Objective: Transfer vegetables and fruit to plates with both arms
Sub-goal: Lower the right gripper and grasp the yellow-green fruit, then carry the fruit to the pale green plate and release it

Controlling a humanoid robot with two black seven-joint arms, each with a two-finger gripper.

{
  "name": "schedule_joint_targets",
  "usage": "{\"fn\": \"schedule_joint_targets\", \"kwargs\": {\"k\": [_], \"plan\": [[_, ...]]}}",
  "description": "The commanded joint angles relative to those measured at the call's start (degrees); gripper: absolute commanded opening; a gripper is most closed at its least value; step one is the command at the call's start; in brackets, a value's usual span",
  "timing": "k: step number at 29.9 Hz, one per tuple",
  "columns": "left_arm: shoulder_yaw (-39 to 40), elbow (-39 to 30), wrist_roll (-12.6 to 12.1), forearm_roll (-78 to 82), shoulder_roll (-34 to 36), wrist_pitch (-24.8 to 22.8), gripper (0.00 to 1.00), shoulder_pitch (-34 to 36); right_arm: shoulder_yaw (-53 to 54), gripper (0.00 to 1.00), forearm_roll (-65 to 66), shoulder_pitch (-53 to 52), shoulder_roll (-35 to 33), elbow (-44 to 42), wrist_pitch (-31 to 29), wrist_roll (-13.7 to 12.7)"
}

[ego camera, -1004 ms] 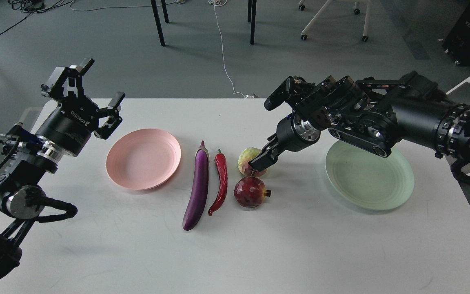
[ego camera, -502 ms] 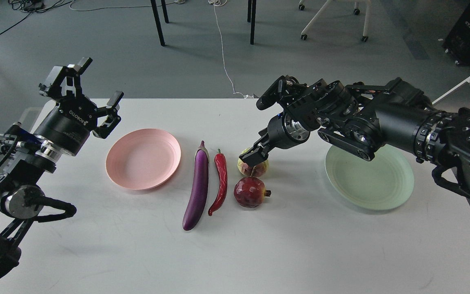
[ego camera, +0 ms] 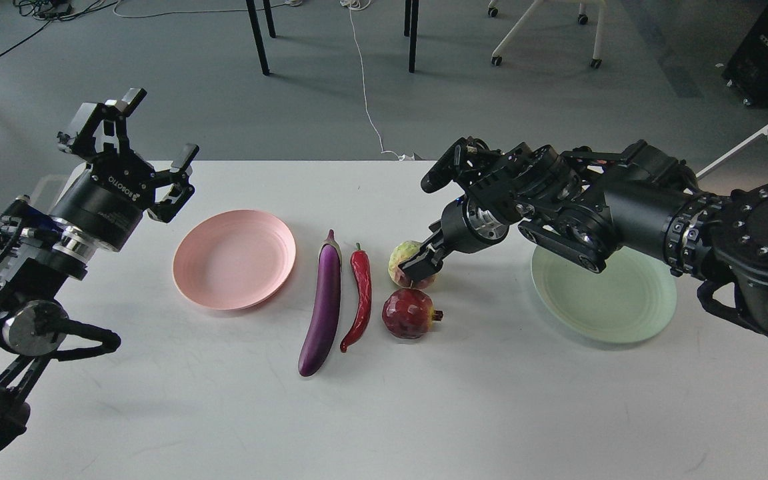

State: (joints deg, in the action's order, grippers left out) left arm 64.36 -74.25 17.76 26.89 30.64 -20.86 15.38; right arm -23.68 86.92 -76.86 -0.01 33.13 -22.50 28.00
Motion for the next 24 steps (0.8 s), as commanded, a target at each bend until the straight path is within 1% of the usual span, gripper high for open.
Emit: {"fn": "schedule_joint_targets", "kwargs": {"k": [1, 2, 5, 7, 11, 14, 16, 19, 21, 22, 24], "plan": [[0.06, -0.01, -0.01, 0.0, 0.12, 0.03, 1.0, -0.26, -0.22, 0.9, 0.0, 0.39, 0.01, -0.26, -0.09, 0.0], [0.06, -0.01, -0.01, 0.0, 0.12, 0.03, 1.0, -0.35, -0.22, 0.89, -0.08, 0.39, 0.01, -0.26, 0.0, 0.0], [0.06, -0.01, -0.01, 0.0, 0.21, -0.06, 1.0, -0.44, -0.22, 0.74, -0.61, 0.39, 0.01, -0.26, 0.0, 0.0], [0.06, -0.01, -0.01, 0.0, 0.21, 0.03, 1.0, -0.44, -0.22, 0.66, -0.79, 0.48, 0.01, -0.26, 0.0, 0.0], [0.06, -0.01, 0.08, 0.0, 0.21, 0.03, 1.0, -0.44, -0.22, 0.58, -0.96, 0.83, 0.01, -0.26, 0.0, 0.0], [0.15, -0.01, 0.08, 0.0, 0.21, 0.03, 1.0, -0.44, -0.22, 0.46, -0.96, 0.83, 0.01, -0.26, 0.0, 0.0], [1.03, -0.01, 0.08, -0.09, 0.12, 0.03, 1.0, -0.52, -0.22, 0.41, -0.96, 0.75, 0.01, -0.26, -0.09, 0.0], [1.47, -0.01, 0.08, -0.61, 0.21, -0.06, 1.0, -0.52, -0.22, 0.4, -1.05, -0.3, 0.01, 0.44, -0.17, 0.0], [1.64, -0.01, 0.08, -0.88, 0.38, 0.03, 1.0, -0.61, -0.22, 0.4, -1.05, -3.02, -0.51, 2.36, -0.17, 0.0], [1.91, -0.1, 0.08, -0.96, 0.56, -0.06, 1.0, -0.61, -0.22, 0.4, -0.96, -4.77, -2.6, 4.64, -0.17, 0.0], [2.78, -0.54, 0.08, -0.96, 0.73, -0.06, 1.0, -1.05, -0.13, 0.4, -0.96, -8.72, -9.09, 11.13, -0.17, 0.0]]}}
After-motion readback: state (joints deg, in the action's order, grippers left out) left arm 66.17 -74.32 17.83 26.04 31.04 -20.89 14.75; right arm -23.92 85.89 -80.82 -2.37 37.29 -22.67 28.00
